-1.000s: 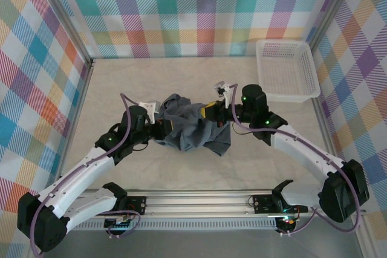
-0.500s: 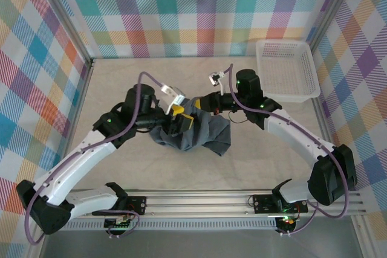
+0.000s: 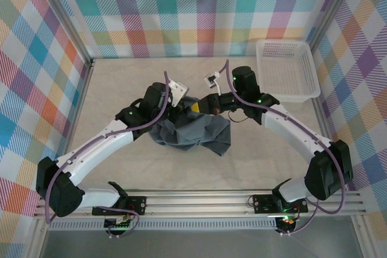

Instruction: Fold the inside-out t-shirt

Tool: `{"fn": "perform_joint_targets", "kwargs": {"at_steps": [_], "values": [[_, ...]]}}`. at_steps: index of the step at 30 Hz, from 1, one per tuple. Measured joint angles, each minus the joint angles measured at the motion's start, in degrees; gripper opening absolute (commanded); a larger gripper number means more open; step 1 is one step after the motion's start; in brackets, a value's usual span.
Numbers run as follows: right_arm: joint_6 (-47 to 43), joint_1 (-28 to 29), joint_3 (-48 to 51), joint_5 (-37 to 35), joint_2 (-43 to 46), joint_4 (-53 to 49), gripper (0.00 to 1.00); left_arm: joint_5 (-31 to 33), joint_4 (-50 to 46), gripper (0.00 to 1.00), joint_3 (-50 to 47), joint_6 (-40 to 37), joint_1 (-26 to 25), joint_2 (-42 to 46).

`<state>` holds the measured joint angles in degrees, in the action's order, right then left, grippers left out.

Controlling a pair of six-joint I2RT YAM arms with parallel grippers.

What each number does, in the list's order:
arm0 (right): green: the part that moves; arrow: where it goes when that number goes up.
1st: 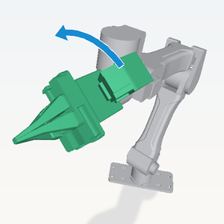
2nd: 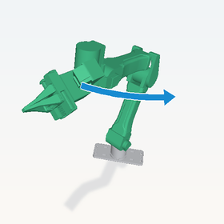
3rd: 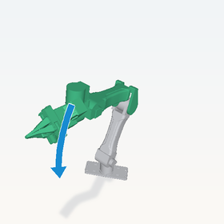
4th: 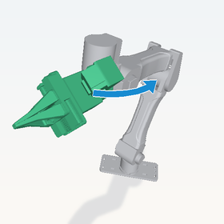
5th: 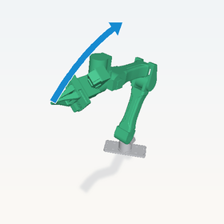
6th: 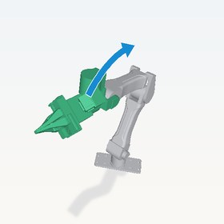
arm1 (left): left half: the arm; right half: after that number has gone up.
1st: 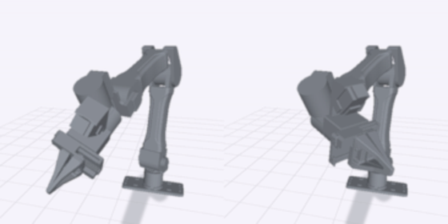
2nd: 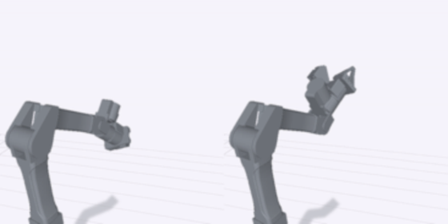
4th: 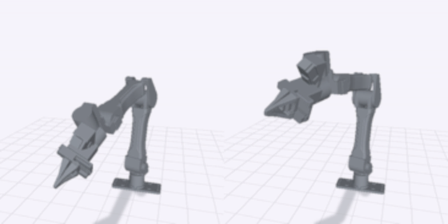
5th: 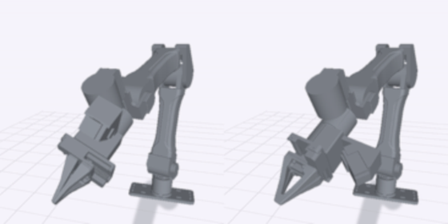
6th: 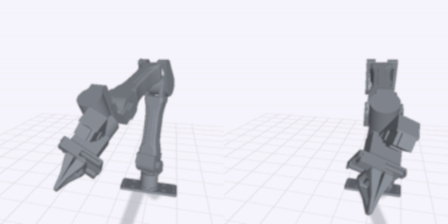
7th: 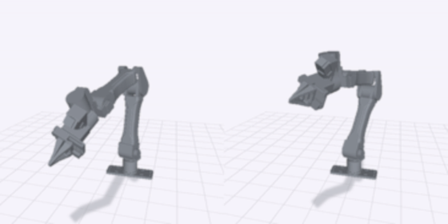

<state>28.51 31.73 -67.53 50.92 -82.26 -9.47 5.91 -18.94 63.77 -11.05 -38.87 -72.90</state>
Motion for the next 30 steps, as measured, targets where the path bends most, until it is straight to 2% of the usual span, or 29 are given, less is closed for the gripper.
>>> {"fn": "perform_joint_targets", "kwargs": {"at_steps": [7,9,11,12,14,16,18,22,25,30], "values": [[-4.13,-1.55,0.07,-13.05,-3.17,-9.29,0.15,-7.32,0.59,0.0,2.51,3.15,0.15,3.8],[-5.7,-2.16,2.45,-14.1,-3.13,-9.07,0.2,-8.87,0.48,0.0,2.99,4.22,0.39,4.24],[-6.78,-2.51,5.35,-13.99,-3.04,-8.55,0.35,-10.27,-0.37,0.0,2.99,5.29,0.63,4.59],[-7.06,-2.51,6.29,-13.86,-2.99,-8.61,0.38,-10.99,-0.61,0.0,2.99,5.77,0.81,4.59],[-6.95,-2.45,7.5,-14.69,-2.21,-8.68,0.4,-11.74,-0.9,0.0,2.99,7.21,1.27,4.5],[-6.95,-1.4,9.14,-18.62,1.25,-7.74,0.4,-12.55,-0.9,0.0,2.99,8.72,1.64,4.2],[-7.67,1.2,11.89,-26.38,7.69,-5.88,0.4,-13.55,-0.94,0.0,3.19,10.27,1.9,3.17],[-9.27,14.32,13.79,-45.55,18.21,-1.64,0.39,-15.13,-1.25,0.0,4.46,13.05,1.9,-0.68],[-8.44,21.24,12.46,-55.01,18.53,1.07,0.39,-15.08,-1.9,0.0,4.94,14.67,1.9,-2.36],[-3.06,23.8,11.8,-64.43,12.13,3.89,0.49,-15.1,-1.95,0.0,5.2,16.44,1.9,-2.49]]}}
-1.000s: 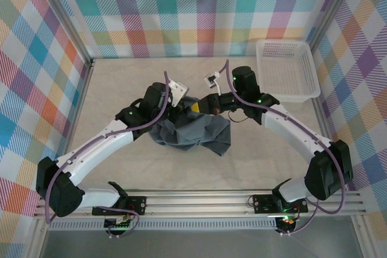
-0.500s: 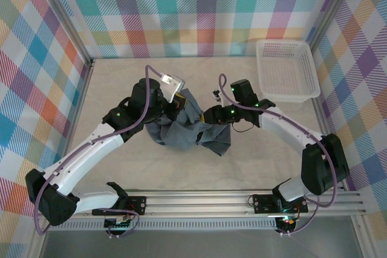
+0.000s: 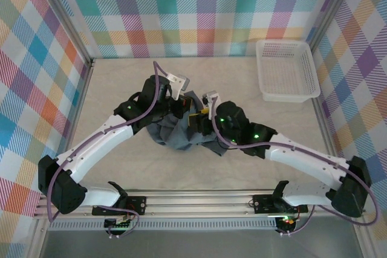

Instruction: Fold the inside-out t-shirt

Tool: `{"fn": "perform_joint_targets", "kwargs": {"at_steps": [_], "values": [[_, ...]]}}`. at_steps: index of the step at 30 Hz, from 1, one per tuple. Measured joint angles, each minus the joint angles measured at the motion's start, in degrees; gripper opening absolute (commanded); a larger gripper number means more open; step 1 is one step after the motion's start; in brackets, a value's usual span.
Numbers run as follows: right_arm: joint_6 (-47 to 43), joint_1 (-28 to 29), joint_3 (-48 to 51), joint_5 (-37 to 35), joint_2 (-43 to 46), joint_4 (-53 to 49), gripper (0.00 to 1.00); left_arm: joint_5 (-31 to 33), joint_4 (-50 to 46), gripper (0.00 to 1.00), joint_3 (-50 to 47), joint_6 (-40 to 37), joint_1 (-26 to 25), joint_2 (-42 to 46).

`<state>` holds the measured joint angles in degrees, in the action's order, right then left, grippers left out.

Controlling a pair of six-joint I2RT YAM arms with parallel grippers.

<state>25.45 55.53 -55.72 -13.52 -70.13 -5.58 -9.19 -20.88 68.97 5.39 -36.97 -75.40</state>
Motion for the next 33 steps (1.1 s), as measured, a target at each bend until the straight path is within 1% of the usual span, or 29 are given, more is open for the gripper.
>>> {"fn": "perform_joint_targets", "kwargs": {"at_steps": [2,5,7,8,9,11,12,13,15,17,19,21,23,28,29,30,32,33], "values": [[1.44,0.0,0.0,-2.1,-2.71,0.02,0.56,0.02,-0.11,0.0,0.26,0.46,0.0,-0.02],[2.51,-0.61,-0.63,-2.97,-5.81,-0.17,0.57,0.0,-0.09,0.0,0.28,1.22,0.0,0.02],[2.89,-1.57,-2.71,-2.01,-8.17,-0.85,0.57,-0.07,-0.09,0.0,0.28,1.38,0.0,0.02],[2.91,-2.14,-3.93,-1.29,-9.4,-1.14,0.51,-0.24,-0.07,0.0,0.28,1.46,0.0,0.02],[2.82,-2.73,-5.01,-0.48,-10.4,-1.57,0.42,-0.15,0.02,0.0,0.28,1.51,0.0,0.02],[2.58,-3.87,-6.54,1.29,-12.04,-2.1,0.16,-0.2,0.15,0.0,0.28,1.49,0.17,0.02],[2.38,-4.22,-6.86,1.9,-12.46,-2.01,0.1,-0.2,0.09,0.0,0.28,1.49,0.24,0.02],[2.29,-4.5,-6.95,2.73,-12.61,-1.95,0.07,-0.17,-0.02,0.0,0.28,1.49,0.31,0.02],[2.05,-5.07,-6.95,4.48,-12.46,-1.84,0.06,0.37,-0.13,0.0,0.28,1.49,0.42,0.02],[1.49,-5.6,-6.8,7.08,-11.91,-1.73,0.08,1.7,-0.61,0.0,0.28,1.46,0.9,0.02],[1.01,-6.34,-5.86,10.29,-10.43,-1.31,0.08,2.47,-1.73,0.0,0.28,1.49,2.19,0.09],[0.83,-7.28,-4.09,14.53,-8.0,-0.48,0.06,2.47,-2.6,0.0,0.28,1.55,4.55,0.13],[0.85,-8.35,-2.51,18.62,-5.33,0.83,0.0,2.05,-3.28,0.0,0.22,1.77,6.56,0.13],[0.76,-10.21,-0.37,26.21,-1.33,2.78,0.0,2.4,-3.82,0.0,0.22,2.29,7.87,0.13],[0.92,-10.51,-0.02,27.93,-0.94,3.3,0.06,2.6,-4.17,0.0,0.22,2.34,7.98,0.13],[1.05,-10.64,0.31,29.29,-0.68,3.85,0.08,2.91,-4.52,0.0,0.22,2.34,8.09,0.13],[1.2,-10.91,1.18,31.74,-0.15,5.14,0.09,3.65,-5.07,0.0,0.17,2.34,8.57,0.13],[1.36,-10.95,1.86,32.76,0.22,6.1,0.05,3.96,-5.42,0.0,0.17,2.34,9.03,0.13]]}}
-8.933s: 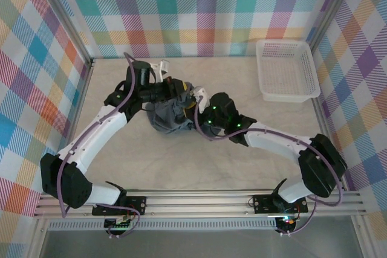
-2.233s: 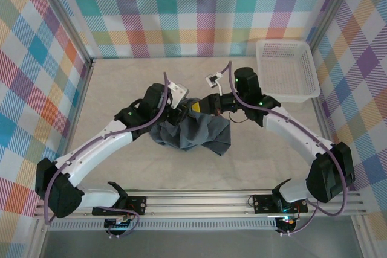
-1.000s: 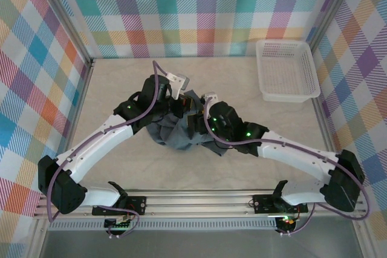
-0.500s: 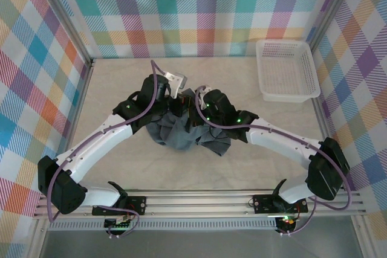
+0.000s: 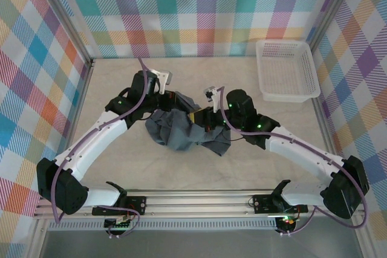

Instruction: Fold the inside-out t-shirt

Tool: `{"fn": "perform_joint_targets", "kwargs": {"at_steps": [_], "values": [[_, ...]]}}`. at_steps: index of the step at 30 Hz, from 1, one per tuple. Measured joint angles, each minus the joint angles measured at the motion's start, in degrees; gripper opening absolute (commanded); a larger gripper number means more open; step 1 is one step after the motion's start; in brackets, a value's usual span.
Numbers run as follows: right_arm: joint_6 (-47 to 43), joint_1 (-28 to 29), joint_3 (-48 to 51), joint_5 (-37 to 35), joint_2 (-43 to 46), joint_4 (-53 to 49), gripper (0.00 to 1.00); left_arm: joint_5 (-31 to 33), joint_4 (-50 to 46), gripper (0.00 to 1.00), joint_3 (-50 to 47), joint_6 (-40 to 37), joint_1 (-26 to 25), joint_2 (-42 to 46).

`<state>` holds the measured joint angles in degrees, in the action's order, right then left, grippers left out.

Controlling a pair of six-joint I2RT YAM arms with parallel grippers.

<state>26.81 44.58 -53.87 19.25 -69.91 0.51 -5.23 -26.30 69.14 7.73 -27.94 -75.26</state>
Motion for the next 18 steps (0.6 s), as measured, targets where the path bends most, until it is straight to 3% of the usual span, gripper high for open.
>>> {"fn": "perform_joint_targets", "kwargs": {"at_steps": [4,12,18], "values": [[0.9,-0.46,2.58,2.64,1.09,3.32,0.0,-0.39,-1.29,0.07,-0.02,-0.09,1.22,0.0],[1.27,-3.91,4.17,7.76,2.36,7.13,0.0,-2.67,-2.21,0.49,-2.27,-4.46,1.97,4.33],[0.96,-8.7,4.24,15.17,3.37,6.97,0.0,-7.96,-2.27,0.52,-2.27,-11.74,2.01,11.74]]}}
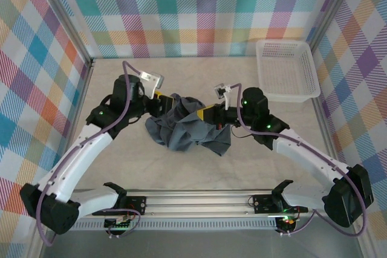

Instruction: Fold the inside-out t-shirt

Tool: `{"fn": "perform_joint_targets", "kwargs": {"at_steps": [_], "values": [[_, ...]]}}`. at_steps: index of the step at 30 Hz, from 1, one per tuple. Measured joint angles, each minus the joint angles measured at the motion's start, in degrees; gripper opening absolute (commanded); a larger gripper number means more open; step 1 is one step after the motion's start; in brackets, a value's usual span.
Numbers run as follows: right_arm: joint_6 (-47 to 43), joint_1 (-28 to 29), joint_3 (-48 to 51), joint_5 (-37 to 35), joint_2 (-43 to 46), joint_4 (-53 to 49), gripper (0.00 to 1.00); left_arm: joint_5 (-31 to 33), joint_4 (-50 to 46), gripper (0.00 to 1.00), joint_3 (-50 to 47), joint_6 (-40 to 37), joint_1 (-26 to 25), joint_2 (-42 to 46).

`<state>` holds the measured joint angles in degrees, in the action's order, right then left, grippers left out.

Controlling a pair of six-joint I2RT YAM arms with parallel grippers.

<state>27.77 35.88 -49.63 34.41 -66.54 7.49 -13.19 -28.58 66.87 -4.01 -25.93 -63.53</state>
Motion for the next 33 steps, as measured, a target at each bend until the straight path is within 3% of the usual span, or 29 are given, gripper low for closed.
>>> {"fn": "perform_joint_targets", "kwargs": {"at_steps": [3,6,12,16,19,22,23,28,33], "values": [[-0.85,-0.87,-0.57,3.32,0.0,-2.03,0.01,-5.05,-0.02,0.51,0.02,-1.29,0.02,1.25],[-1.7,-0.98,-1.16,5.14,0.0,-3.3,0.02,-8.48,-0.28,0.51,0.13,3.63,0.02,-1.25],[-2.4,-0.98,-1.18,5.53,0.11,-4.61,0.04,-10.12,0.66,0.6,-4.42,25.24,0.26,-7.87],[-2.54,-0.98,-1.18,5.55,0.13,-4.79,0.04,-10.86,3.89,0.58,-10.49,37.24,0.42,-7.48],[-2.54,-0.98,-1.18,5.53,0.13,-4.79,0.04,-11.3,5.38,0.43,-12.52,43.01,0.98,-7.52],[-2.51,-0.98,-1.16,5.53,0.13,-4.74,0.06,-11.52,7.13,0.04,-12.9,46.25,1.75,-7.52],[-2.51,-1.01,-1.14,5.53,0.13,-4.72,0.09,-11.72,8.48,0.0,-13.05,46.97,2.05,-7.52],[-2.89,-0.98,2.64,5.38,1.49,-4.55,0.3,-12.92,12.83,0.0,-12.72,47.45,3.04,-6.49],[-2.89,-0.07,13.22,2.51,2.99,-7.74,0.45,-13.51,9.73,0.0,-10.34,40.48,3.04,-3.34]]}}
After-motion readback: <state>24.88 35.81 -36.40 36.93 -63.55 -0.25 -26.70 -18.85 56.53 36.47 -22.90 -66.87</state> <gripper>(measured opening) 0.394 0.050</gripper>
